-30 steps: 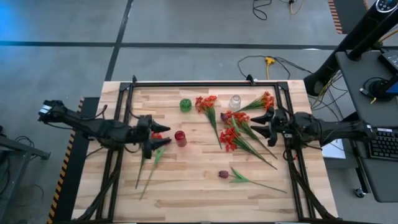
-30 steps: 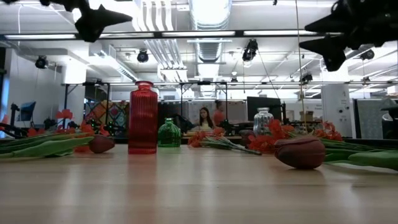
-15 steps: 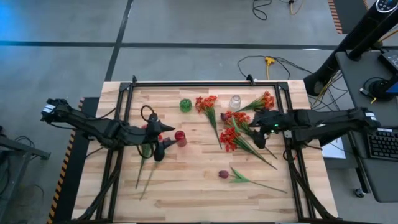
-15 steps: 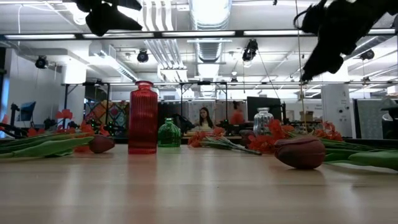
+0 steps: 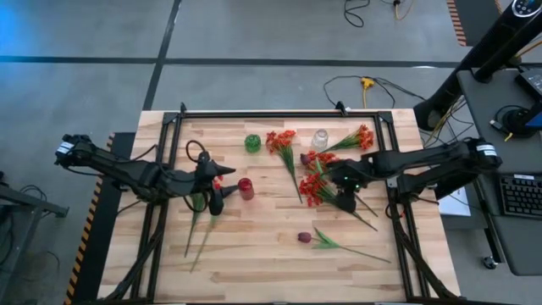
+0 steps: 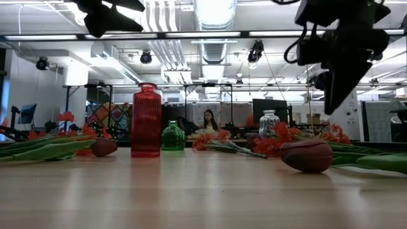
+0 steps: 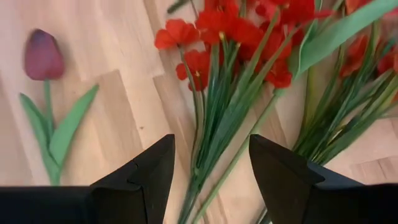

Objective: Sort flowers into vase by color
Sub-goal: Put the right red flowers into the red vase

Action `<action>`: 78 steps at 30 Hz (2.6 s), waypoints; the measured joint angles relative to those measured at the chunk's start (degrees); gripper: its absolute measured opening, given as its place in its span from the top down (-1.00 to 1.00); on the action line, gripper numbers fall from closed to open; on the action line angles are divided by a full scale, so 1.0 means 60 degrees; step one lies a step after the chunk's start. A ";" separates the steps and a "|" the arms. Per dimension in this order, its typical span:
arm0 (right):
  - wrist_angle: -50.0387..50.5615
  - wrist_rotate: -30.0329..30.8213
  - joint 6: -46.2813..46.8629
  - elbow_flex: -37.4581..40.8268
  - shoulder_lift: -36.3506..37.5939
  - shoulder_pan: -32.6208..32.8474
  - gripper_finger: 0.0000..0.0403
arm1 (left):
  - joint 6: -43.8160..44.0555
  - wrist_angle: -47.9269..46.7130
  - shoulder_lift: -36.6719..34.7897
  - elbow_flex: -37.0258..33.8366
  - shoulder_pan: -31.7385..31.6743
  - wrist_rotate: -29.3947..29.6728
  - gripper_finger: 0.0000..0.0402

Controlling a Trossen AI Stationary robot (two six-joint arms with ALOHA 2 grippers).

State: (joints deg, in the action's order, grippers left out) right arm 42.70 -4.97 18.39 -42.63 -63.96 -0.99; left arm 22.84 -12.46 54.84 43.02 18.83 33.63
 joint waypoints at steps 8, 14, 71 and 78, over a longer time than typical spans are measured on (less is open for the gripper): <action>-0.0370 0.0277 -0.0813 0.0006 -0.0486 0.0000 0.01 | -0.0246 -0.0005 -0.0216 0.0005 0.0000 0.0076 -0.25; -0.2231 0.1431 -0.1993 0.0255 0.0254 0.0803 0.01 | -0.0387 -0.0002 -0.0362 0.0005 0.0000 0.0091 -0.25; -0.3335 0.4106 0.2936 0.2230 -0.0397 0.3073 -0.50 | -0.0471 -0.0087 -0.0270 -0.0010 0.0000 0.0300 -0.25; -0.3787 0.4145 0.2832 0.2537 -0.0979 0.2925 -0.40 | -0.0464 -0.0069 -0.0077 -0.0015 -0.0002 0.0293 -0.25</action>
State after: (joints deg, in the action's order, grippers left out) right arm 19.98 19.89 35.39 -27.41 -69.84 16.56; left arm 20.05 -12.87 54.38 42.93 18.82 35.39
